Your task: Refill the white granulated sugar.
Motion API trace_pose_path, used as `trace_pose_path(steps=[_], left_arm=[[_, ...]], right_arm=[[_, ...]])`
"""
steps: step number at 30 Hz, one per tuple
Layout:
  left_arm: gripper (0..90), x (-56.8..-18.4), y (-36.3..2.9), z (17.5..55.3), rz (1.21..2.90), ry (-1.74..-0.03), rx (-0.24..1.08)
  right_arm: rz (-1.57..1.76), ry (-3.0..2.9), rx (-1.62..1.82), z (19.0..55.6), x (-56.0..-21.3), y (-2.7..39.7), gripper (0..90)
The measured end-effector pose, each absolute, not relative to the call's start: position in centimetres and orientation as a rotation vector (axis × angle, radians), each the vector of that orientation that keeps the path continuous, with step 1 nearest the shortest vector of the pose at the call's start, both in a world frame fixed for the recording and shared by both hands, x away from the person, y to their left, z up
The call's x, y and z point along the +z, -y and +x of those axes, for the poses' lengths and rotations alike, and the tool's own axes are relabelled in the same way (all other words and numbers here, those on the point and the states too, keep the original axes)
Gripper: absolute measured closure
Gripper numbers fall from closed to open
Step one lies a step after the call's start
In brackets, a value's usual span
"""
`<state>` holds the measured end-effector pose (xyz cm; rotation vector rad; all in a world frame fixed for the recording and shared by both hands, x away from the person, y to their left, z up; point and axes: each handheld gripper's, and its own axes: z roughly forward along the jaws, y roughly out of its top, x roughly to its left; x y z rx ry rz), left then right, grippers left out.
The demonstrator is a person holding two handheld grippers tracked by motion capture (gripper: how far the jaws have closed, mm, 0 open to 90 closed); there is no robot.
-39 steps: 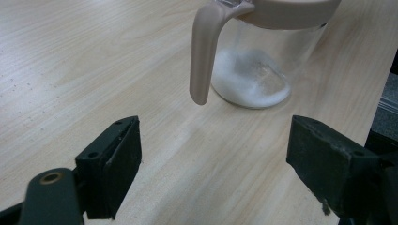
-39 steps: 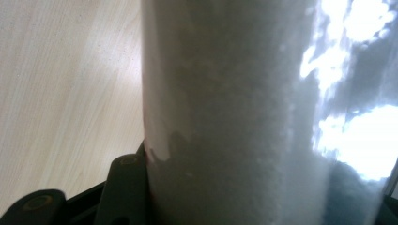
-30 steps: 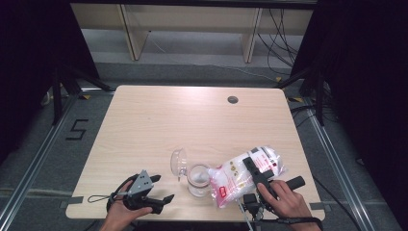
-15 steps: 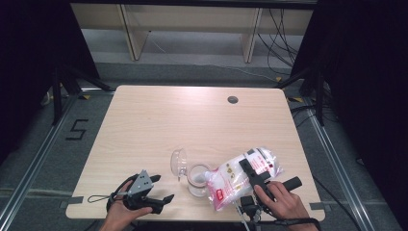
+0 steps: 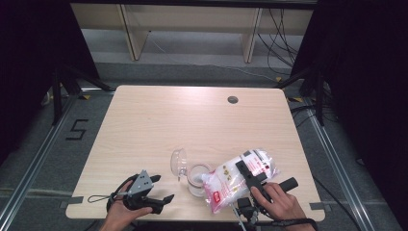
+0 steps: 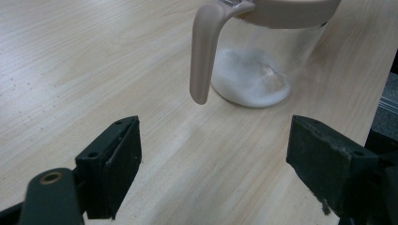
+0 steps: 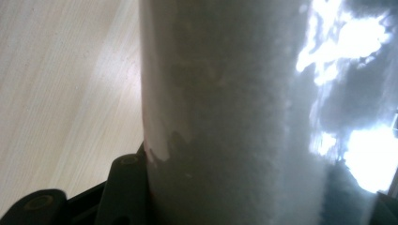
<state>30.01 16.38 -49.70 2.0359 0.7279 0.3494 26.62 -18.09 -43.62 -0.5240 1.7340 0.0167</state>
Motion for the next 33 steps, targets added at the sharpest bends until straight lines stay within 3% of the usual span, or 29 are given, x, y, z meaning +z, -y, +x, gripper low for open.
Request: trace_pose_path(steps=[33], left_arm=[[18.0,-49.68,-16.40,29.98,2.033,-0.731,0.353]], right_arm=[[-0.565,-1.733,0.022,26.34,-43.43,17.47,52.5]])
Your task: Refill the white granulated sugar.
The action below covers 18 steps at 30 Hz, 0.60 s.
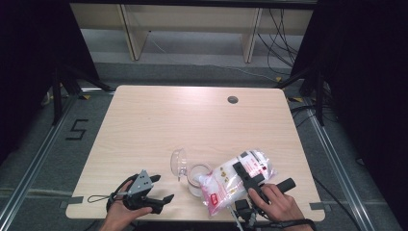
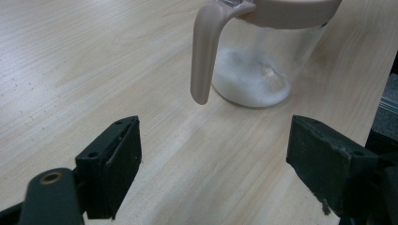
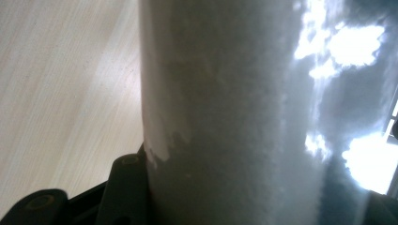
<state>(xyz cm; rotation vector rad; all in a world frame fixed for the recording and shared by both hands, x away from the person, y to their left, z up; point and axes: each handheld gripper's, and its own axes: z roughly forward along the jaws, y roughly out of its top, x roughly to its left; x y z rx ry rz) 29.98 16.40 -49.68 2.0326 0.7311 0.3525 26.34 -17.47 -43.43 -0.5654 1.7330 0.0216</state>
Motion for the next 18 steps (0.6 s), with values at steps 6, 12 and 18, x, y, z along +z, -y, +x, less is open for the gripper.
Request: trace_pose_path(steps=[6,12,18], left_arm=[[18.0,-49.68,-16.40,29.99,2.034,-0.732,0.355],[18.0,-49.68,-16.40,29.98,2.035,-0.731,0.355],[18.0,-49.69,-16.39,29.98,2.034,-0.731,0.354]], right_arm=[[-0.563,-1.726,0.023,26.22,-43.38,17.47,52.6],[-0.578,-1.714,0.027,26.29,-43.23,17.44,52.8],[-0.557,-1.722,0.024,26.50,-43.35,17.72,53.0]])
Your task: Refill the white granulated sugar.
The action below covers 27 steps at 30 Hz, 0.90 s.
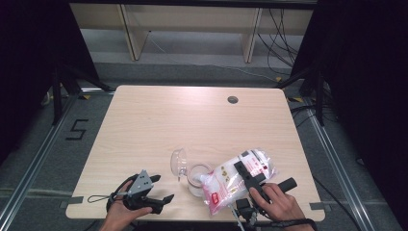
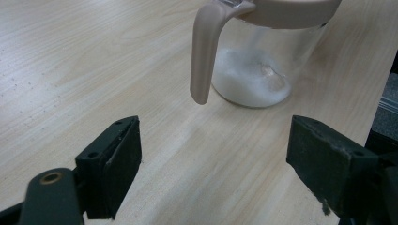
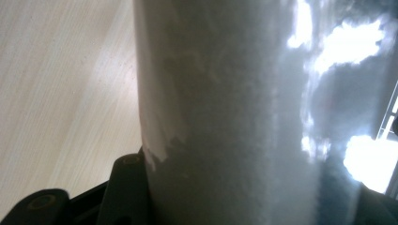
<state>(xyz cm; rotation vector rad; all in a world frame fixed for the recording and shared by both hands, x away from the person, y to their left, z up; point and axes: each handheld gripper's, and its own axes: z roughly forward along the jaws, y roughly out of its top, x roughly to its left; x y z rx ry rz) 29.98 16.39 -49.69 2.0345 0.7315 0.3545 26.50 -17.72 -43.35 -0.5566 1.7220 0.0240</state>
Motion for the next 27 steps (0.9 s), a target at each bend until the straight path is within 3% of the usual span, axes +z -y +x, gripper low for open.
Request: trace_pose_path(steps=[27], left_arm=[[18.1,-49.7,-16.4,30.0,2.036,-0.731,0.349]], right_arm=[[-0.477,-1.728,-0.011,27.1,-42.8,19.5,53.8]])
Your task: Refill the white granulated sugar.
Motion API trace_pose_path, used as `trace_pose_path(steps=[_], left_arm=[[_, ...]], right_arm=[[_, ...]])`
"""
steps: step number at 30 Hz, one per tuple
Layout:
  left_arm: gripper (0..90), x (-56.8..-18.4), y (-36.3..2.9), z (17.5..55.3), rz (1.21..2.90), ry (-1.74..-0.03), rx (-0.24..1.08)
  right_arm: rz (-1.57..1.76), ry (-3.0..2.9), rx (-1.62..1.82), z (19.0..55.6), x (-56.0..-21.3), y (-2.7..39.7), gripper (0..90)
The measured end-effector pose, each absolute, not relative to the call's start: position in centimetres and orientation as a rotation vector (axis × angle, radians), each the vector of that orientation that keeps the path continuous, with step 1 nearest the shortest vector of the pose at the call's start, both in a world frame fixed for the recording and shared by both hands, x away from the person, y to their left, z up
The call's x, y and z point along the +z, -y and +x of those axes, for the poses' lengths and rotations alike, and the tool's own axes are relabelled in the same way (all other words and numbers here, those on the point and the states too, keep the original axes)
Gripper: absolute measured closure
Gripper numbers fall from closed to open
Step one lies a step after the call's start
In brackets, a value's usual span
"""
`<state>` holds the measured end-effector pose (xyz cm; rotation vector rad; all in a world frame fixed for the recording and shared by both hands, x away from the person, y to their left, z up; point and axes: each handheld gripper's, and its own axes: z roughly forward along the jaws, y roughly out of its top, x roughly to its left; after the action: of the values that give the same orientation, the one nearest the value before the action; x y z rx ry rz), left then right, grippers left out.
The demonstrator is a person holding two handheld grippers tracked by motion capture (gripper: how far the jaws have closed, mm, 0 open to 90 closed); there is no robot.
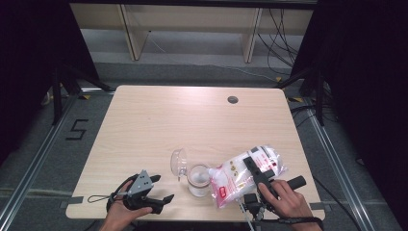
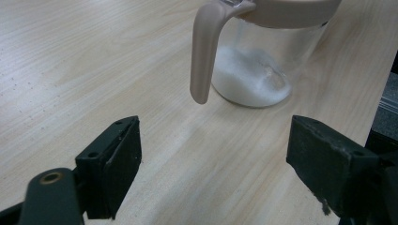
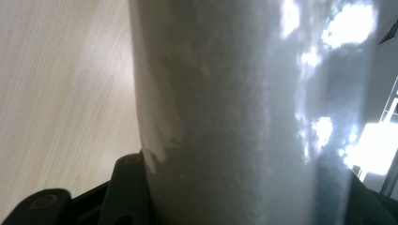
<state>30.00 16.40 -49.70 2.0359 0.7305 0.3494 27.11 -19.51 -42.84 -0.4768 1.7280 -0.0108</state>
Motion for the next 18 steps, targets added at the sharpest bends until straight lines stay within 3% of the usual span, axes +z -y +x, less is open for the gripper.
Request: trace_pose_path(steps=[18], left_arm=[[18.1,-49.70,-16.41,29.99,2.036,-0.731,0.354]], right_arm=[[-0.489,-1.733,-0.013,26.95,-42.64,19.30,54.1]])
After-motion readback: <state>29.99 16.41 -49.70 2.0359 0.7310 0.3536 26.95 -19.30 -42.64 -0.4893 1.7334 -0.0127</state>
